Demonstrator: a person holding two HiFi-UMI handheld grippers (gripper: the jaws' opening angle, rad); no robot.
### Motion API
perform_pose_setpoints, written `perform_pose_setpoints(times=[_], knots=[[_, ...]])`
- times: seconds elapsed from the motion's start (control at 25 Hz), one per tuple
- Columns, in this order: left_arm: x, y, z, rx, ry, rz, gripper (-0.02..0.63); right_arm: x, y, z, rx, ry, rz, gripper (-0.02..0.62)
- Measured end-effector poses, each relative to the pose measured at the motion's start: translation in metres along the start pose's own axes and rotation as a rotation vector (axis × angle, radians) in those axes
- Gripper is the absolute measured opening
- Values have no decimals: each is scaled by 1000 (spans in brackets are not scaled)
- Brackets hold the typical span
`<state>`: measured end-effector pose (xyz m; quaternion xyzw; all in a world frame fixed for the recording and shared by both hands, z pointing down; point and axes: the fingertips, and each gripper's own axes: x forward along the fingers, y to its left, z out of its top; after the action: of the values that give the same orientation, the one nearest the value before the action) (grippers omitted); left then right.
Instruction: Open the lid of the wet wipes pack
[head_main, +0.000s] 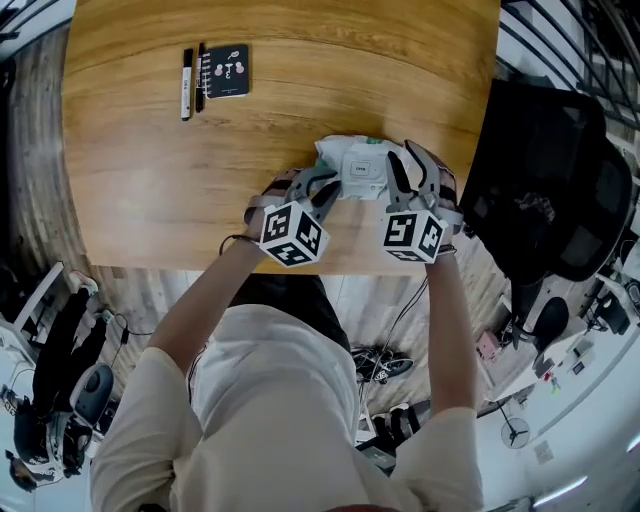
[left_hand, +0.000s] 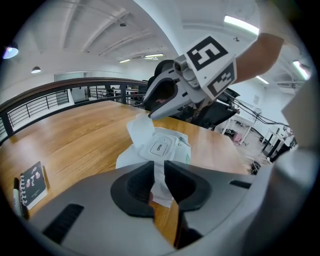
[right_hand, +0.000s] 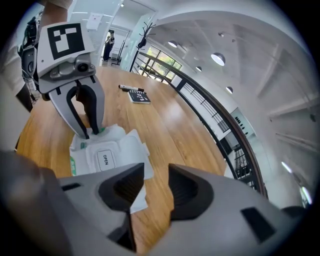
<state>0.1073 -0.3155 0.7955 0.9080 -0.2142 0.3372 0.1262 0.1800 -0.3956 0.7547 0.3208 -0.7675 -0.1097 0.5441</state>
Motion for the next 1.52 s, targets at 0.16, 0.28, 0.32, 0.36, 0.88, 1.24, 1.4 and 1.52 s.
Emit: perform_pose_setpoints(times=[0.16, 0.28, 0.32, 0.36, 0.88, 1.24, 1.4, 1.52], knots=[[-22, -5, 13, 0, -7, 11, 55, -30, 1, 9, 22, -10, -6, 138], [-43, -12, 24, -3, -16, 17, 55, -54, 1, 16, 69, -22, -3, 138], [-50, -11, 29, 2, -22, 22, 55, -61, 0, 19, 87, -30, -6, 138], [-56, -10, 33, 8, -30, 29, 55, -67, -3, 22, 103, -39, -12, 138], [-176, -41, 108, -42, -192, 123, 43, -204, -20, 54, 334, -181, -75, 109], [-224, -94, 145, -102, -283, 239, 32, -287, -16, 44, 484, -350, -36, 51], [-239, -120, 156, -151, -319, 300, 31, -314, -15, 33, 503, -413, -10, 35], [-248, -134, 161, -195, -346, 346, 29, -329, -16, 25, 506, -447, 7, 24]])
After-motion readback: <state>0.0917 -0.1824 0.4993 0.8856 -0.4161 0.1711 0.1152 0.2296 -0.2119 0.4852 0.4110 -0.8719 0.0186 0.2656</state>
